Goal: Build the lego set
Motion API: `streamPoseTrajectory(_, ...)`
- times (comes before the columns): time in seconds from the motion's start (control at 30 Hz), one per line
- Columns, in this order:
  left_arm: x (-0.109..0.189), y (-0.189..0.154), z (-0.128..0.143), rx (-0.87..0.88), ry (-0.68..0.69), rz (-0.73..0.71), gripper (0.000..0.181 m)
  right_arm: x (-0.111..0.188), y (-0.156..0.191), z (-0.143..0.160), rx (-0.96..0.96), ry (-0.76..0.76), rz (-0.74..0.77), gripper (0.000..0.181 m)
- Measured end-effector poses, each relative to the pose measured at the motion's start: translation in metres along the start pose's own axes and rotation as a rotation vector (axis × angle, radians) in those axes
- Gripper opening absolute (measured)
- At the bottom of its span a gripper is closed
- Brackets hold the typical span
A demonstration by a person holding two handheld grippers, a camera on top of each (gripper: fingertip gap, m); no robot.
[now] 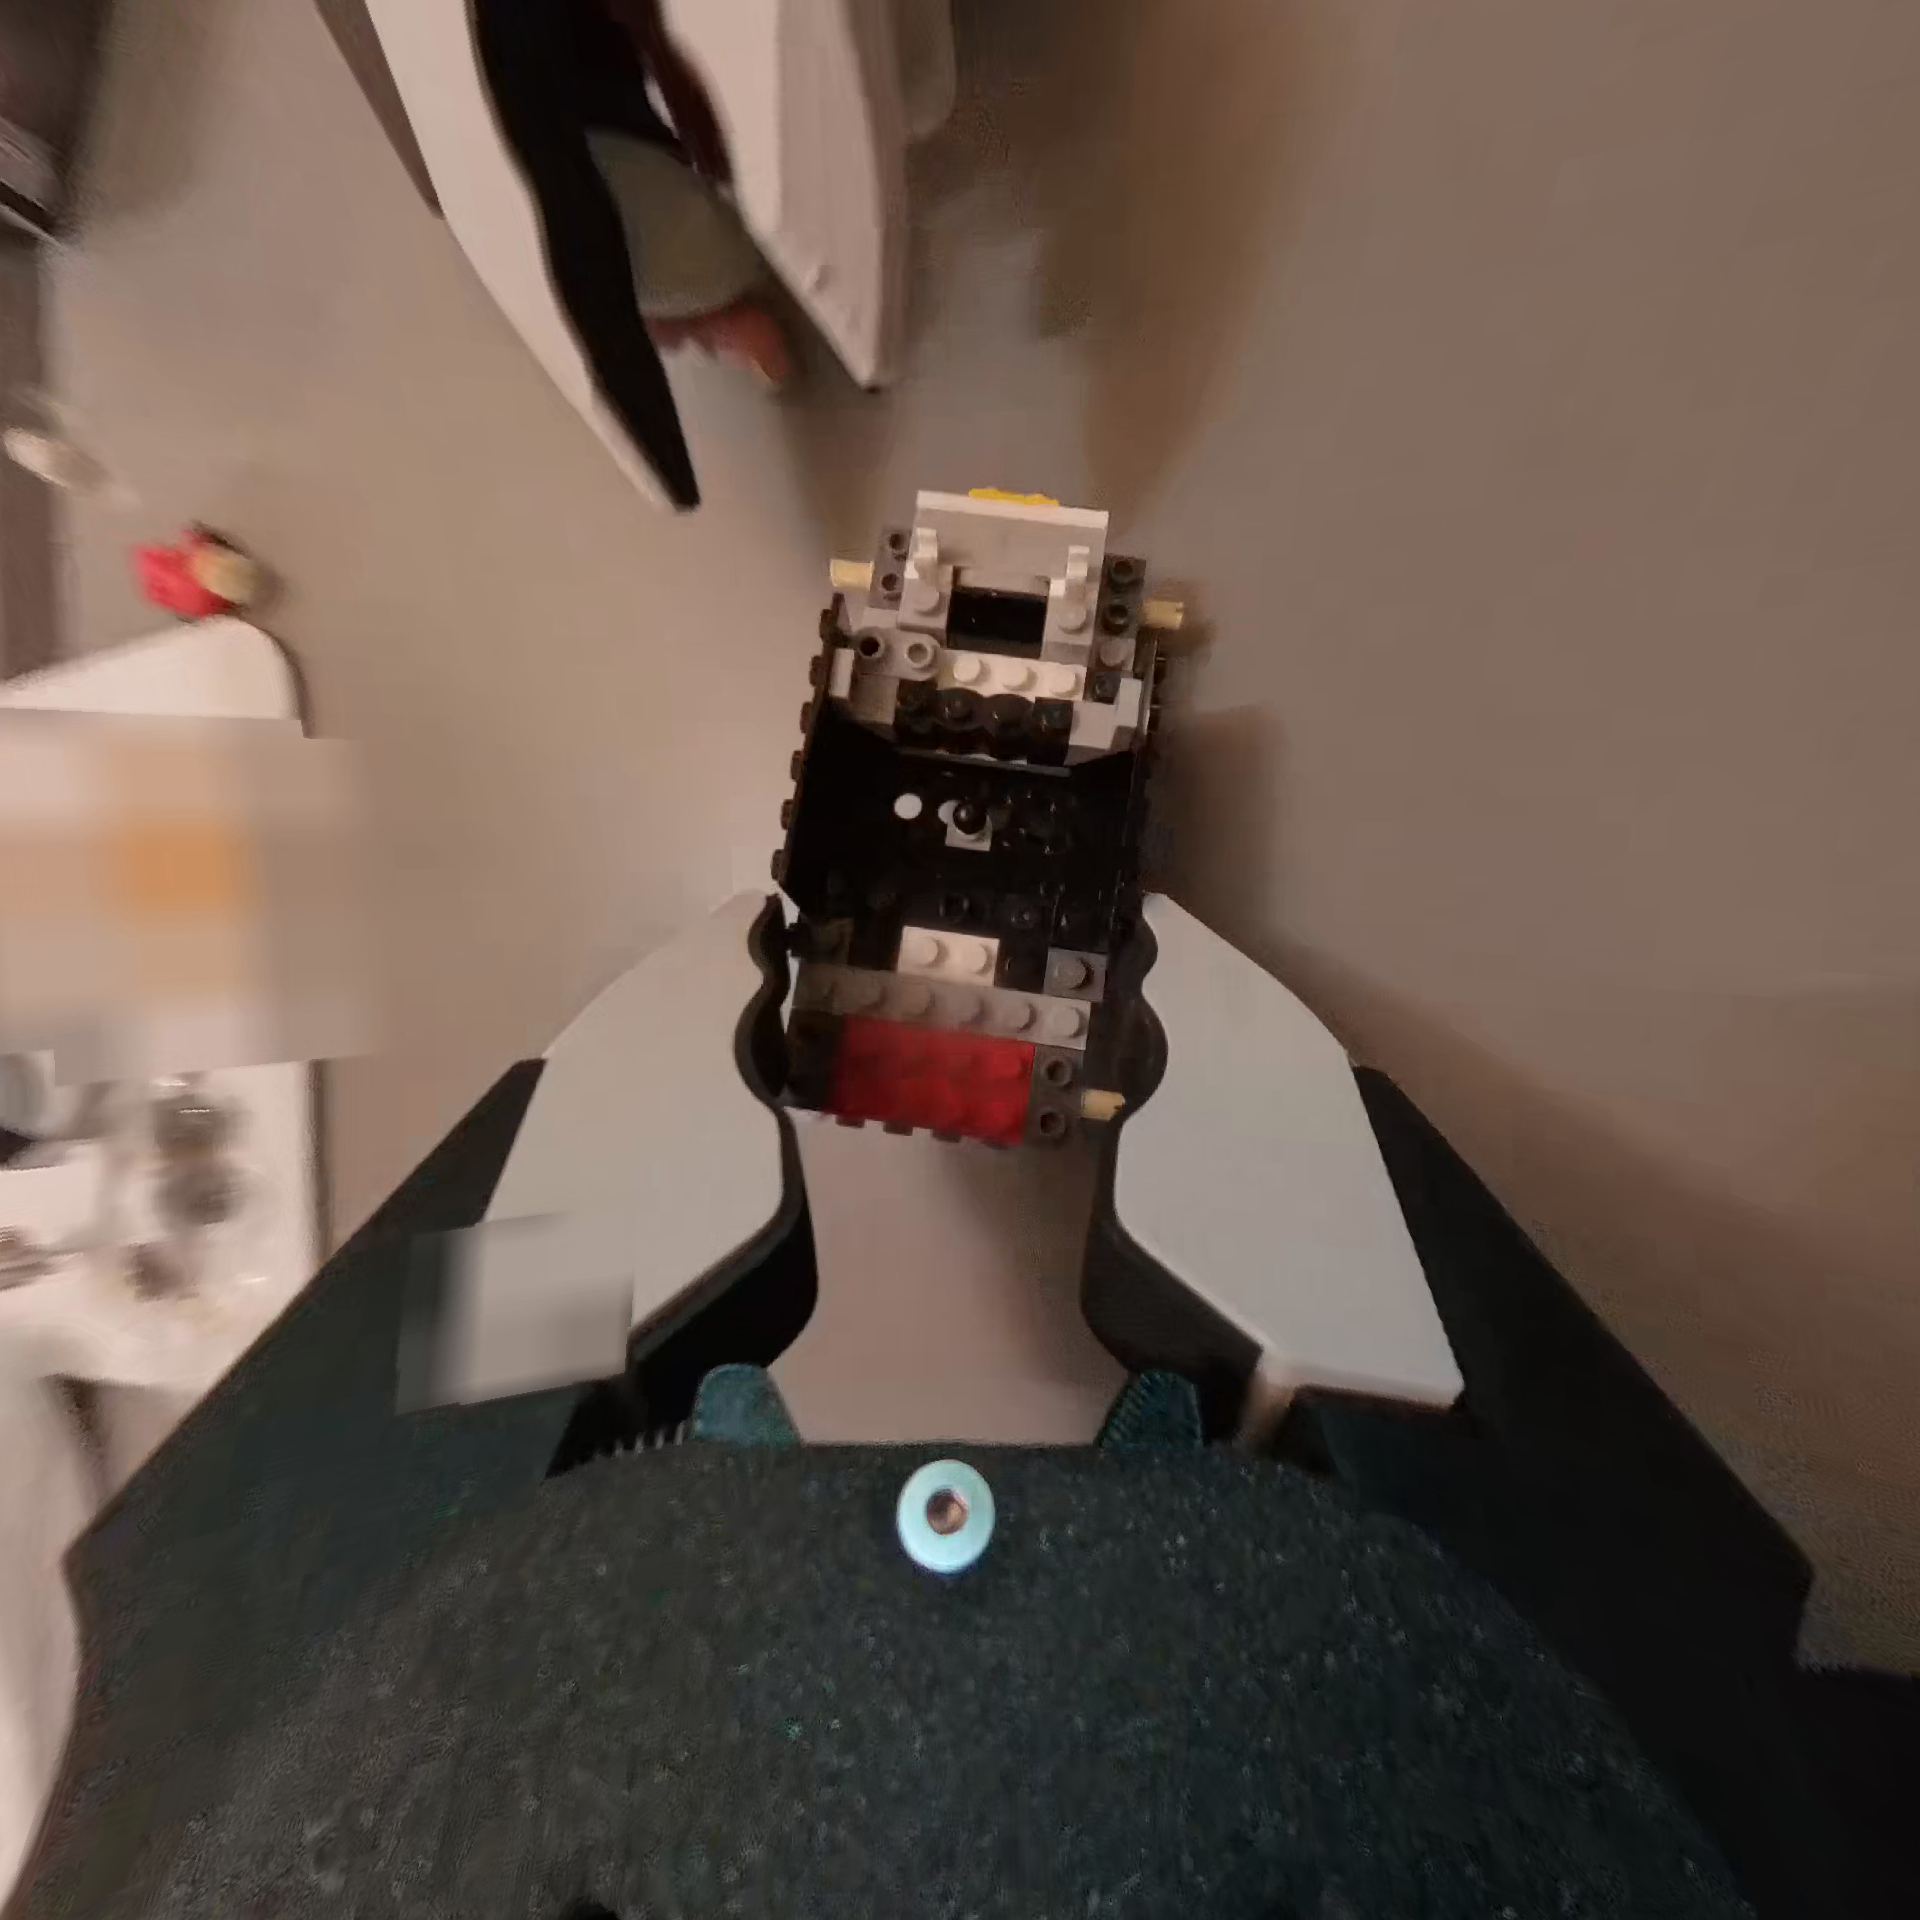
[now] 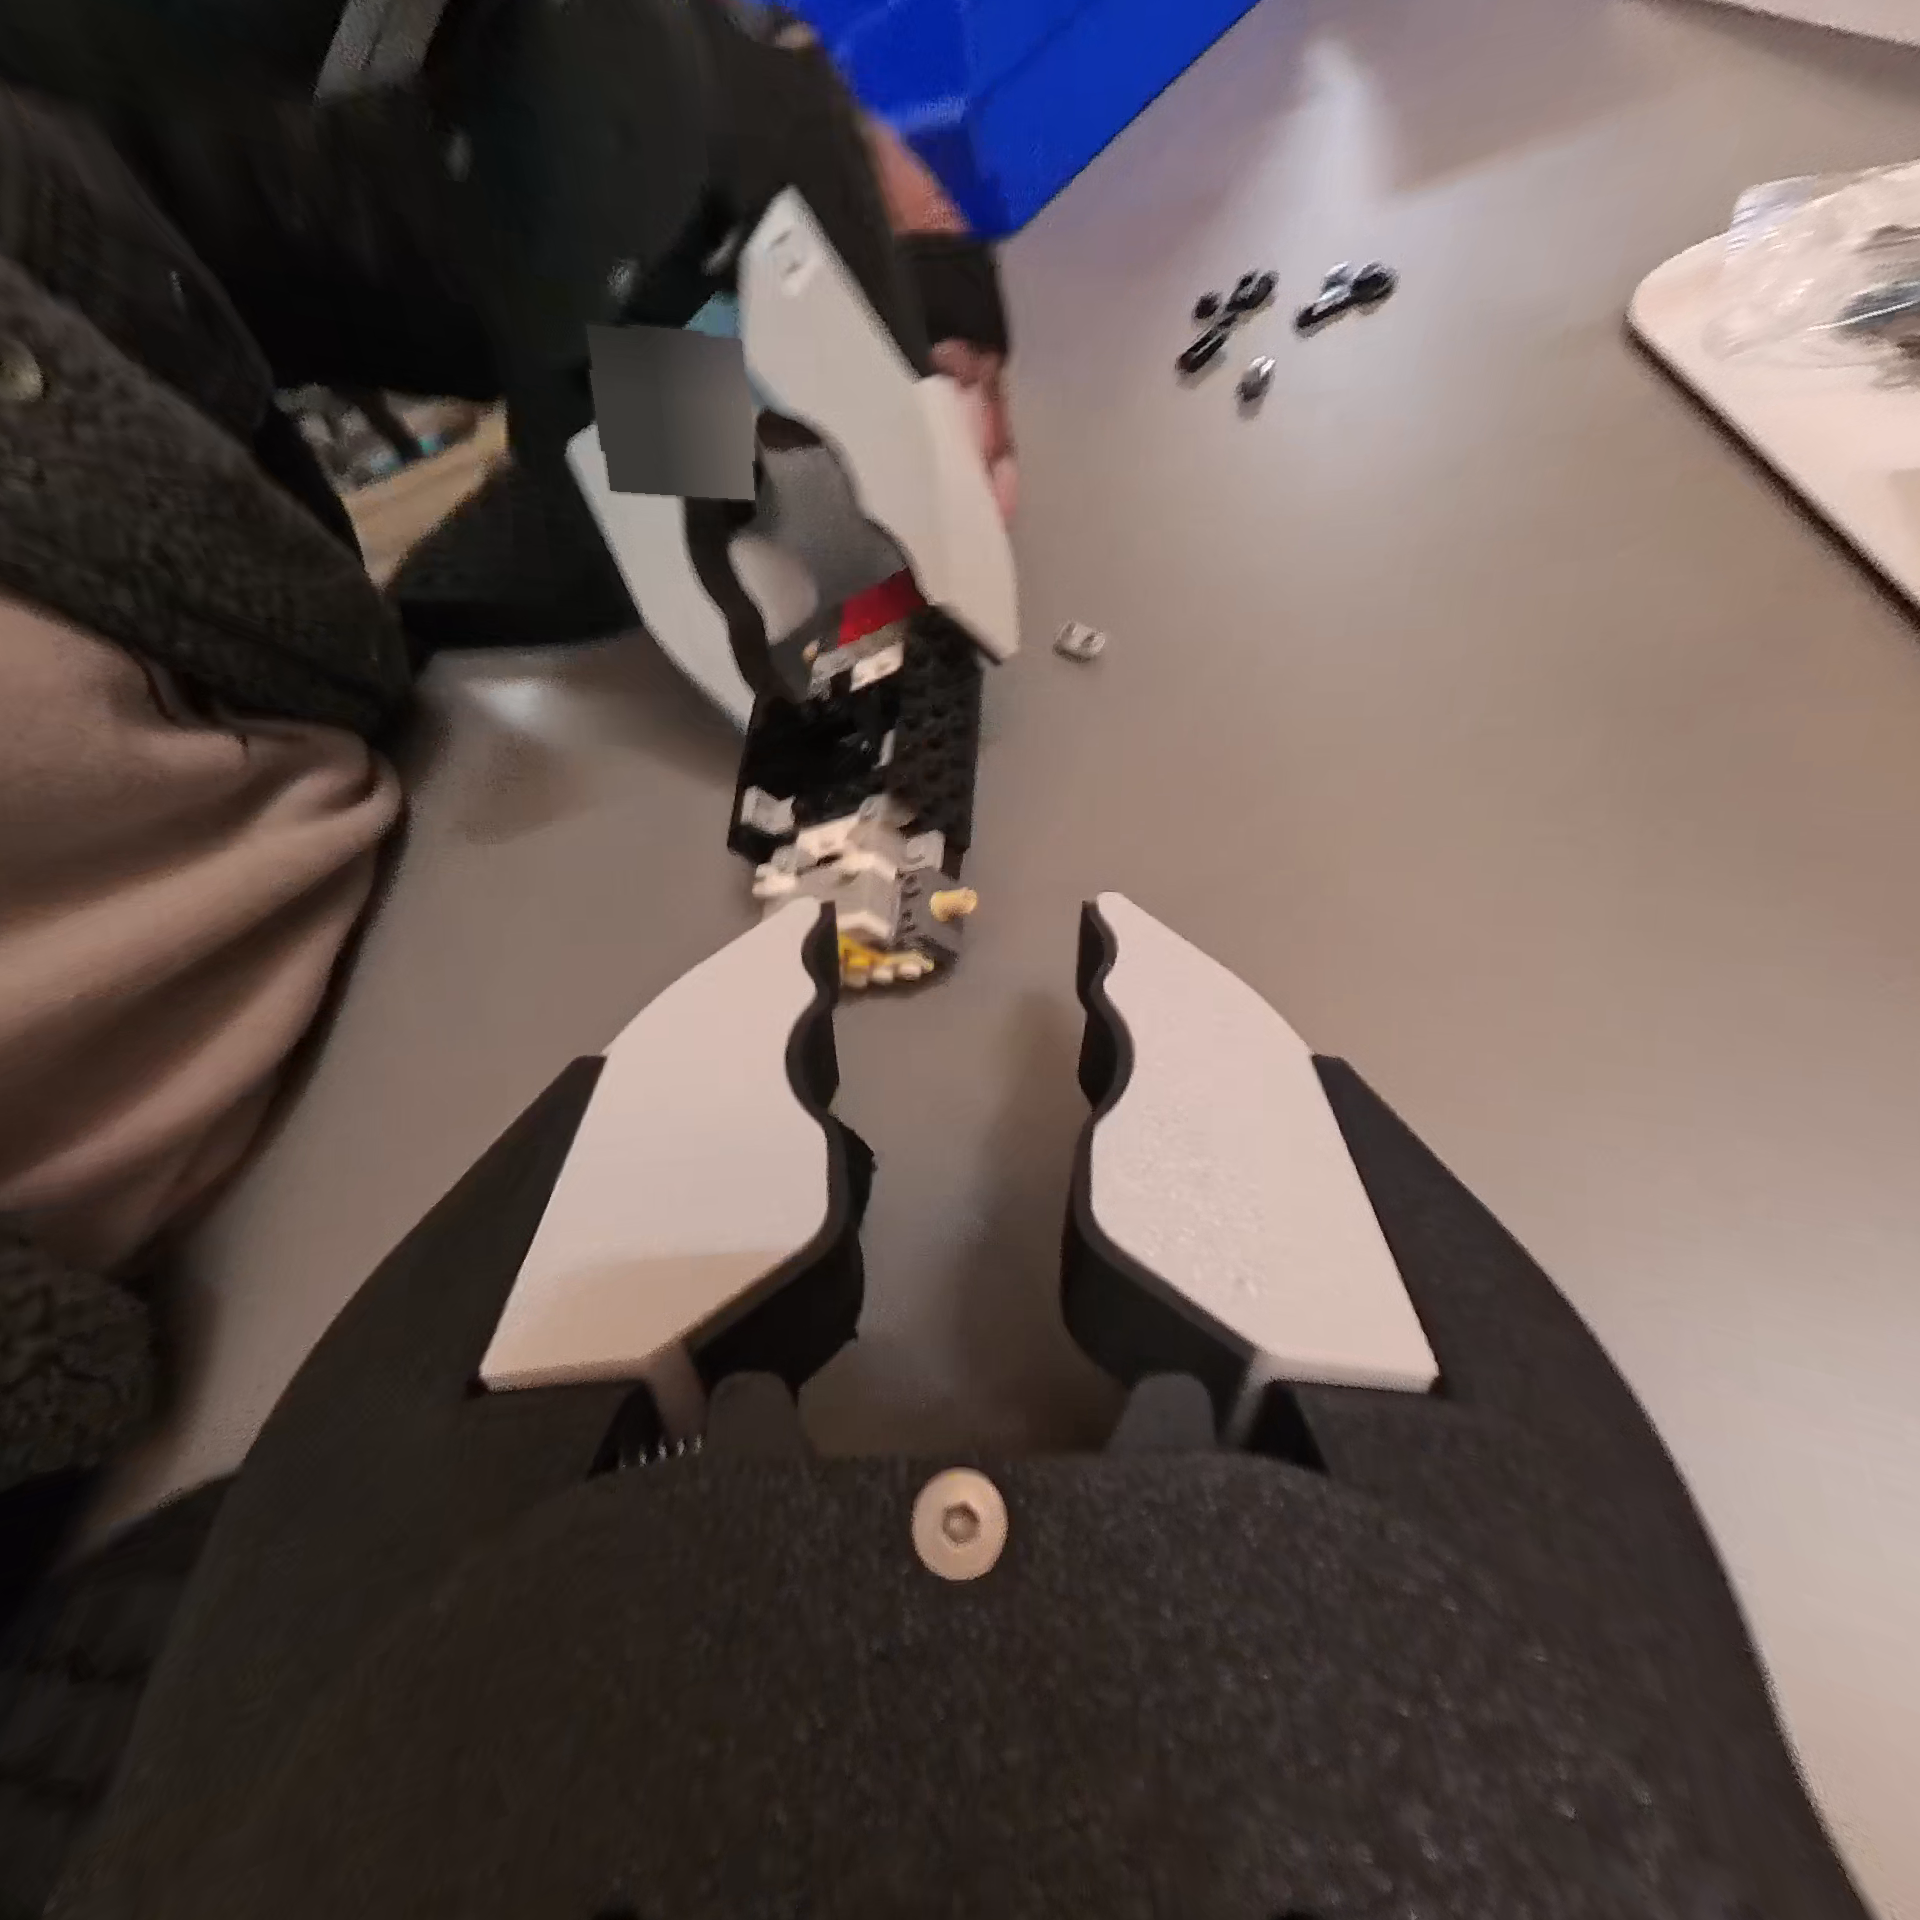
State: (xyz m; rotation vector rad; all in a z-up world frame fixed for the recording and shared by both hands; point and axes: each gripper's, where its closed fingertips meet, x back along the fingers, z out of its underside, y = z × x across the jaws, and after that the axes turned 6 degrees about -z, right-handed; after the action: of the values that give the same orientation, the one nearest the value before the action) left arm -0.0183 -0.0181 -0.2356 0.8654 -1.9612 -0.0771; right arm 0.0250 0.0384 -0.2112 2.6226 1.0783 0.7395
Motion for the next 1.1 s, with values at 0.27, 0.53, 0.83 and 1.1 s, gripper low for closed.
streamPoseTrajectory(0.27,0.015,0.009,-0.020,-0.152,-0.017,-0.201,0.061,-0.013,0.004,-0.015,-0.130,-0.041,0.033,0.057)
streamPoseTrajectory(0.53,0.014,0.003,-0.019,-0.158,-0.044,-0.180,0.060,-0.024,0.007,-0.005,-0.122,0.015,-0.045,0.036)
streamPoseTrajectory(0.83,-0.002,-0.010,-0.007,0.042,-0.080,-0.015,0.060,-0.029,0.003,-0.003,-0.026,0.072,0.028,0.030)
streamPoseTrajectory(1.1,-0.009,-0.017,-0.013,0.161,-0.144,0.122,0.060,-0.030,0.000,0.003,0.233,0.365,0.149,0.033)
